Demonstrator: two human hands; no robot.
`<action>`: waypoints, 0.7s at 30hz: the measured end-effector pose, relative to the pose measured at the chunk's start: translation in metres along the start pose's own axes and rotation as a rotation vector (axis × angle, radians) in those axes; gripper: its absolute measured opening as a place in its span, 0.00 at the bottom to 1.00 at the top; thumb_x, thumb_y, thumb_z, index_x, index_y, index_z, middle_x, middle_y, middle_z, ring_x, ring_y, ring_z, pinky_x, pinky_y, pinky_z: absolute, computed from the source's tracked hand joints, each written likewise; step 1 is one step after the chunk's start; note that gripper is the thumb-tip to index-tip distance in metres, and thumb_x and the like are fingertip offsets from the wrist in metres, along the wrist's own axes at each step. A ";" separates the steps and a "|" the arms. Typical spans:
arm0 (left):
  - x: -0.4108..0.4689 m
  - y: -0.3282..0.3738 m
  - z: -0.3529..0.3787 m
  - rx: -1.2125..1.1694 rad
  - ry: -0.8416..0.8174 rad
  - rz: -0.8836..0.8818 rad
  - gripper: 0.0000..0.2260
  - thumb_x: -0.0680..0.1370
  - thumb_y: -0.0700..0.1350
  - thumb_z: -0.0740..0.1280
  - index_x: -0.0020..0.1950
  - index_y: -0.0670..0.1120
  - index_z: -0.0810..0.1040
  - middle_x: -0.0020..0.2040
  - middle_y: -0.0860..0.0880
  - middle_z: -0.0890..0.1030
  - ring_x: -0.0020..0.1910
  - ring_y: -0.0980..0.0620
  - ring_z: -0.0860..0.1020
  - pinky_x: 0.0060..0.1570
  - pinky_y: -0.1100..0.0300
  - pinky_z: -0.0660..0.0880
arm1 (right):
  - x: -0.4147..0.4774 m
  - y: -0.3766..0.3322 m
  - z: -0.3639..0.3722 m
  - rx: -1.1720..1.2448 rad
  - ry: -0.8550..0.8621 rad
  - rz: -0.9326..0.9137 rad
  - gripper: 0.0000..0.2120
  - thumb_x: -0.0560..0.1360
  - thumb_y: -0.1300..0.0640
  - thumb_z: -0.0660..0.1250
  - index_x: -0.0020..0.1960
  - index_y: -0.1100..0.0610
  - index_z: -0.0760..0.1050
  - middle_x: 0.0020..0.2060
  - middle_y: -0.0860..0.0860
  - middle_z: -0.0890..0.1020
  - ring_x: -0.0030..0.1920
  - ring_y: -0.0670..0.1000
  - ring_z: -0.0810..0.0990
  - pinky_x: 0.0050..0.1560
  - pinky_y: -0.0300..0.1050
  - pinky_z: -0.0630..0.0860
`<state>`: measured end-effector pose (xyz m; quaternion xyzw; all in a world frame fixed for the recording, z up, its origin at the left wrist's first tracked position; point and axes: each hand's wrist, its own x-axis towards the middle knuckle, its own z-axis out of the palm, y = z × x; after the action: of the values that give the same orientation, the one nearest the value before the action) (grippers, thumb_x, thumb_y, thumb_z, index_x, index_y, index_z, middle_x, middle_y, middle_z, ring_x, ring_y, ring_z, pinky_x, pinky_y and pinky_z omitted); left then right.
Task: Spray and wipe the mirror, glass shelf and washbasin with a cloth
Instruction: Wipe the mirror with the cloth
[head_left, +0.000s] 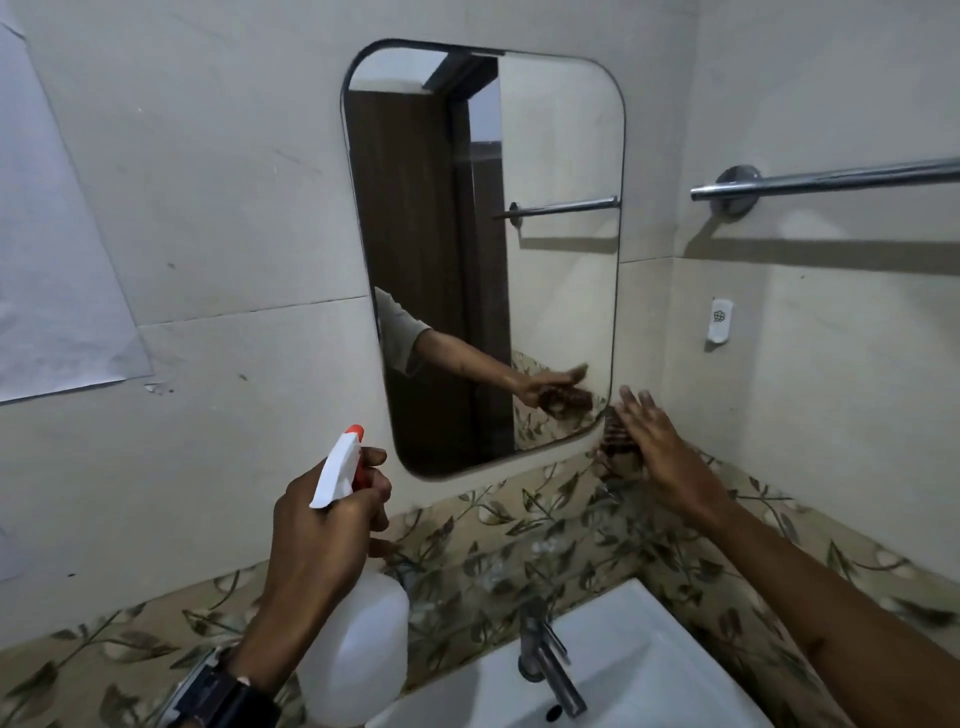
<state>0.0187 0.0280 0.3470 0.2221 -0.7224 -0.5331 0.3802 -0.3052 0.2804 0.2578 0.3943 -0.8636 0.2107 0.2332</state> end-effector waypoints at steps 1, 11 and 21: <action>-0.001 -0.002 -0.001 -0.005 0.001 -0.007 0.17 0.76 0.30 0.64 0.47 0.53 0.83 0.41 0.43 0.84 0.36 0.45 0.80 0.34 0.50 0.81 | -0.003 -0.008 -0.007 0.088 0.058 0.045 0.46 0.71 0.80 0.58 0.82 0.52 0.48 0.82 0.47 0.45 0.81 0.47 0.40 0.80 0.49 0.55; -0.033 -0.033 0.003 0.020 -0.005 -0.064 0.12 0.70 0.38 0.65 0.44 0.55 0.82 0.35 0.46 0.84 0.29 0.52 0.81 0.29 0.57 0.78 | -0.017 -0.105 -0.016 0.747 0.252 0.506 0.22 0.83 0.62 0.58 0.77 0.54 0.66 0.72 0.54 0.73 0.72 0.55 0.71 0.75 0.56 0.67; -0.087 -0.108 0.012 0.049 -0.005 -0.303 0.09 0.73 0.33 0.65 0.45 0.44 0.83 0.35 0.46 0.82 0.30 0.52 0.79 0.27 0.59 0.78 | -0.084 -0.182 0.037 0.996 0.140 0.675 0.17 0.85 0.60 0.58 0.73 0.57 0.70 0.64 0.51 0.79 0.64 0.51 0.76 0.63 0.42 0.72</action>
<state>0.0538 0.0621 0.2168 0.3365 -0.6945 -0.5671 0.2878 -0.1229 0.2000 0.2131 0.1457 -0.7209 0.6776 -0.0027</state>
